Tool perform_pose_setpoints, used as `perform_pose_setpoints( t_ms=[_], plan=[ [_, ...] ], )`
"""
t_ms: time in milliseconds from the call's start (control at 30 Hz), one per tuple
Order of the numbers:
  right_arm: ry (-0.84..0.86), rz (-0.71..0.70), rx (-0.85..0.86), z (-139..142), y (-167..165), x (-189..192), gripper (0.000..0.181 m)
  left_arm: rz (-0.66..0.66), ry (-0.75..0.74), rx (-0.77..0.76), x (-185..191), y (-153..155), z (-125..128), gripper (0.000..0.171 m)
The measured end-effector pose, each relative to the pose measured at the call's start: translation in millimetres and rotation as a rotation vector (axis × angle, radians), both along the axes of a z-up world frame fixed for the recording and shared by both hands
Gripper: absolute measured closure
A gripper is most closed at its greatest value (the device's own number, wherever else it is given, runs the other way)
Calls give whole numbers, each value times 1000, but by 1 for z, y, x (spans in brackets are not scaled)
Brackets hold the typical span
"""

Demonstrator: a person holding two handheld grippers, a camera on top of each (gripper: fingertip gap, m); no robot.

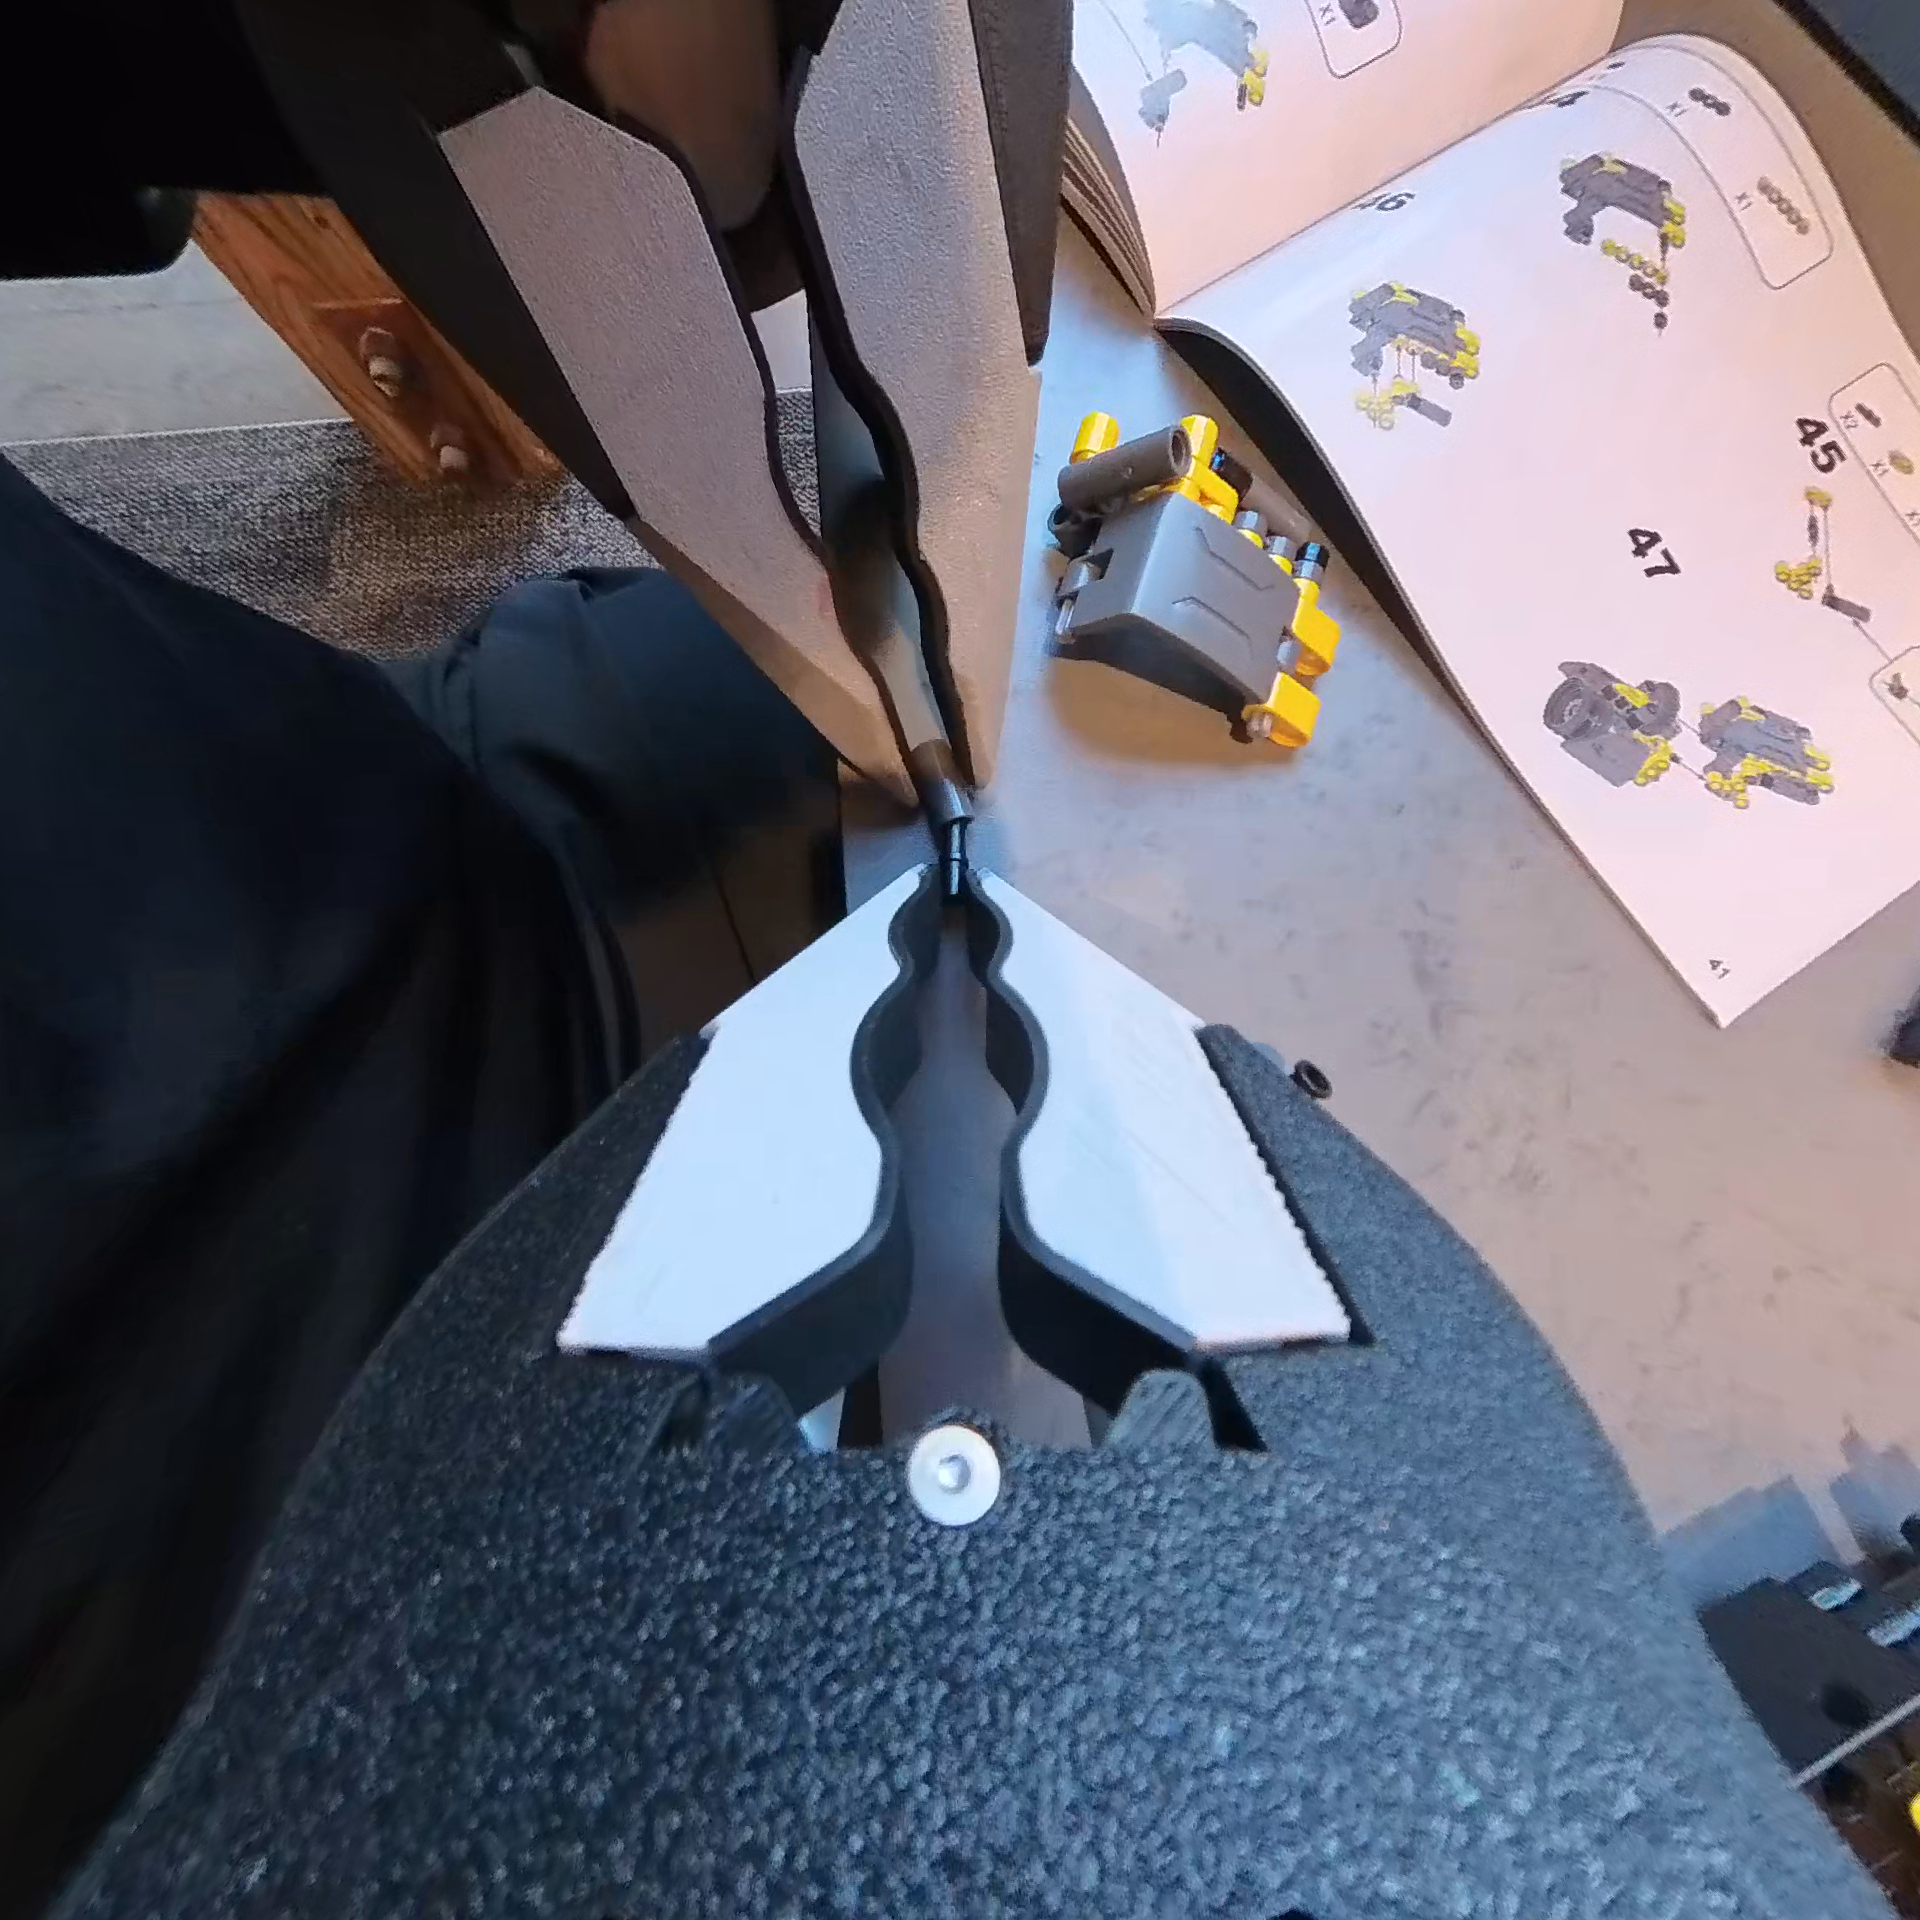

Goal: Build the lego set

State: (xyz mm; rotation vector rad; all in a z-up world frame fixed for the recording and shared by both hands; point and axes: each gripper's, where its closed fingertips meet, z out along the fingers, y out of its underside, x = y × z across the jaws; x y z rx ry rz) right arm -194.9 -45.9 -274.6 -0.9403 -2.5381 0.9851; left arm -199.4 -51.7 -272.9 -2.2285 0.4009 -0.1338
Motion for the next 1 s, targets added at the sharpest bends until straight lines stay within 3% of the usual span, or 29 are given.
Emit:
perform_pose_setpoints(
  t_ms=[333,767,1000],
  plan=[
    [-63,47,-43,0,-1,4,178,-59,-47,-39,7,2,-1,165],
    [-52,231,-28,0,-7,8,178,-133,-103,-71,12,-5,-1,165],
    [-79,137,-76,0,-9,4,179,-104,-103,-60,8,-5,-1,165]
  ],
)
